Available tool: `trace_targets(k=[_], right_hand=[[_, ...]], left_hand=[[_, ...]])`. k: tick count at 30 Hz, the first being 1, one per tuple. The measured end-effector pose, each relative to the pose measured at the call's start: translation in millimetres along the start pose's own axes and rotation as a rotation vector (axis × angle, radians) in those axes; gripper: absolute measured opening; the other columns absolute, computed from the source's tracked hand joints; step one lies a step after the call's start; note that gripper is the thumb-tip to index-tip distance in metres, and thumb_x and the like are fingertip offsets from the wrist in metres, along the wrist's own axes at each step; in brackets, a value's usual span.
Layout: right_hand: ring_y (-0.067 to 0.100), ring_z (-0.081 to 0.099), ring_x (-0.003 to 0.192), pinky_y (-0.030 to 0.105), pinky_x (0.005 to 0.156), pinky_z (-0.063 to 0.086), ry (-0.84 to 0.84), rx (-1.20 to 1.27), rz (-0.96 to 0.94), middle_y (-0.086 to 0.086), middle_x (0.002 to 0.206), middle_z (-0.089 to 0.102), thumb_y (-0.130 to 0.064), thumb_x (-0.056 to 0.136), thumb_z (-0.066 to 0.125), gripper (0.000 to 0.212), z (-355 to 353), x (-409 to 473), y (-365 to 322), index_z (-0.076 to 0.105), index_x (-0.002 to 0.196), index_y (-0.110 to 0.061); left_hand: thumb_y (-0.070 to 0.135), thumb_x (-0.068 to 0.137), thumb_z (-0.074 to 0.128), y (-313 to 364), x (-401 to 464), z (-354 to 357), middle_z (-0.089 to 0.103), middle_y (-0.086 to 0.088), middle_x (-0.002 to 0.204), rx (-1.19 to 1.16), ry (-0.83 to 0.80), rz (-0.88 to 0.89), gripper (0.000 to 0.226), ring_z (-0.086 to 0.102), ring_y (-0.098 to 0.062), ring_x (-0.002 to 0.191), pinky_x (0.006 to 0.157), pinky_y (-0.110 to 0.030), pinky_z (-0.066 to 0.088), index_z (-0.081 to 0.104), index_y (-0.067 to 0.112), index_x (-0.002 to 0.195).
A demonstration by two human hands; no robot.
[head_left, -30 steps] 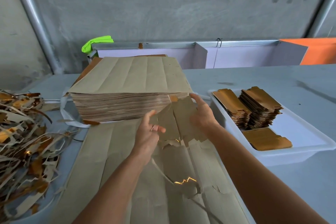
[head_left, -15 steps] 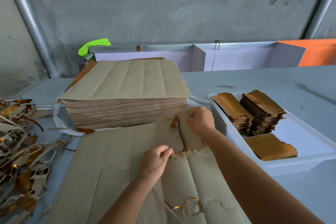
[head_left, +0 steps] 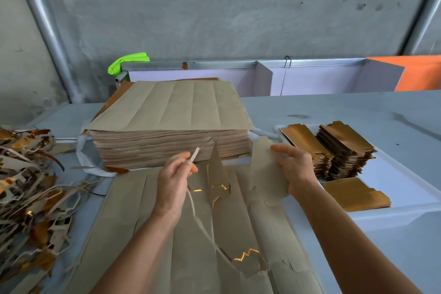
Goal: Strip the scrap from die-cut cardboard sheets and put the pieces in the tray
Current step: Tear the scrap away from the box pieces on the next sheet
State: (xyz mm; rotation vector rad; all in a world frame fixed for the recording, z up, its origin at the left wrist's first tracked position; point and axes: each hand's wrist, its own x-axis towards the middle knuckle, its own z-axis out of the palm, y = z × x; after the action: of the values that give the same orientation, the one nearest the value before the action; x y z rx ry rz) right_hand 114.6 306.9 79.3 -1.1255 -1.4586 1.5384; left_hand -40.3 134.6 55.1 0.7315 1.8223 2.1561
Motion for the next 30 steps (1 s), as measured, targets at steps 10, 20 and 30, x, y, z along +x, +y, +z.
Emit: trace_targets(k=[10, 20, 30], right_hand=[[0.026, 0.061, 0.094, 0.033, 0.086, 0.051, 0.065, -0.531, -0.174, 0.006, 0.105, 0.068, -0.003, 0.087, 0.05, 0.03, 28, -10, -6, 0.074, 0.098, -0.016], [0.028, 0.06, 0.095, 0.028, 0.073, 0.043, -0.17, -0.895, -0.245, 0.01, 0.095, 0.066, -0.022, 0.085, 0.058, 0.017, 101, -12, -10, 0.069, 0.09, -0.011], [0.032, 0.061, 0.078, 0.043, 0.075, 0.057, -0.066, -0.375, -0.089, 0.02, 0.082, 0.064, -0.002, 0.077, 0.061, 0.013, 68, -20, -7, 0.065, 0.083, 0.009]], left_hand=[[0.011, 0.073, 0.055, 18, -20, 7, 0.064, 0.002, 0.078, -0.023, -0.058, -0.064, 0.02, 0.065, -0.017, 0.084, 0.069, -0.018, 0.043, 0.051, 0.003, 0.055], [-0.012, 0.084, 0.041, 11, -26, 7, 0.068, -0.018, 0.082, -0.08, -0.036, -0.17, 0.036, 0.064, -0.022, 0.063, 0.062, -0.032, 0.049, 0.05, 0.002, 0.053], [-0.004, 0.089, 0.038, -6, -2, -23, 0.042, -0.012, 0.064, -0.246, 0.477, -0.545, 0.02, 0.04, -0.019, 0.039, 0.031, -0.012, 0.028, 0.044, 0.001, 0.071]])
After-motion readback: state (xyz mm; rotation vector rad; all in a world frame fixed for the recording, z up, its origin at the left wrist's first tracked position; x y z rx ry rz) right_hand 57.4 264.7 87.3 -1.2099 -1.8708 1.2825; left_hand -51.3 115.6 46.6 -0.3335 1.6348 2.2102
